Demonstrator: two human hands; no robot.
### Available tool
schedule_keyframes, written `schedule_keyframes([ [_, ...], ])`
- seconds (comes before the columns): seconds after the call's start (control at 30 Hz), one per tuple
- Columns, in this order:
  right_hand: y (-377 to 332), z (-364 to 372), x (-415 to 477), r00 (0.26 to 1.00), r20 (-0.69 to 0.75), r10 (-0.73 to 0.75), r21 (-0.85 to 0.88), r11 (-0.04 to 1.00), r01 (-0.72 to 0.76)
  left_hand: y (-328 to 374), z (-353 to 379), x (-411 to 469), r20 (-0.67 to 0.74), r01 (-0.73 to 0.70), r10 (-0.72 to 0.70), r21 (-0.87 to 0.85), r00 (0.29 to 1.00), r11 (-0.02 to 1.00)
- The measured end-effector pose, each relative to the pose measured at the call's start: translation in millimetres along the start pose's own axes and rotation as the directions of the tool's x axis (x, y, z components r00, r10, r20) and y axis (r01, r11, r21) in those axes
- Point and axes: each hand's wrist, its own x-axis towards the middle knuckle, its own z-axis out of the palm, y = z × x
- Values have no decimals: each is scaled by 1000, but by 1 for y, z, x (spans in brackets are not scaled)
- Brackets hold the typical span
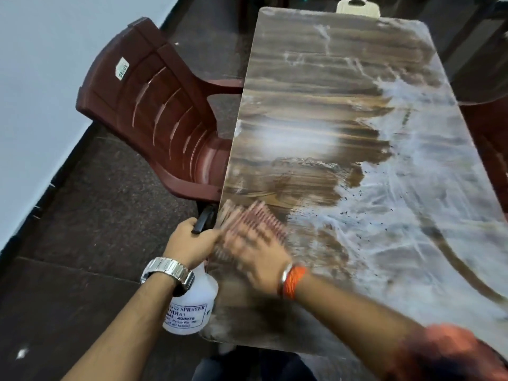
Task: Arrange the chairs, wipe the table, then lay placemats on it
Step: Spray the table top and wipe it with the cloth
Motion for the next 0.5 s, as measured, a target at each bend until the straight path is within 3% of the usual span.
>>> schedule_keyframes([
  [0.07, -42, 24, -43, 979, 56, -197, -26, 980, 199, 6, 6, -6, -5, -6, 6, 4, 1000, 1000],
  [0.13, -66, 46, -78, 956, 132, -262, -91, 957, 274, 11, 11, -14, -5, -5, 5, 20, 1000, 1000],
  [0.23, -54, 53, -110, 993, 77, -92, -13, 996, 93, 17, 19, -23, 11, -6, 5, 42, 1000, 999],
  [0.3, -31, 50, -140, 973, 10, 231, 75, 970, -231, 21, 28, -29, 37, -25, 22, 68, 999, 997],
  [0.33, -15, 49, -157, 905, -22, 424, 106, 901, -420, 23, 33, -33, 49, -35, 31, 80, 998, 996],
  [0.4, 20, 49, -201, 643, -22, 766, 186, 635, -750, 26, 45, -40, 79, -60, 51, 115, 996, 991],
  [0.47, 38, 44, -229, 368, 69, 927, 268, 338, -902, 27, 58, -49, 99, -88, 75, 133, 992, 987],
  [0.5, 36, 43, -227, 291, 86, 953, 282, 256, -925, 27, 63, -51, 98, -103, 91, 130, 991, 986],
])
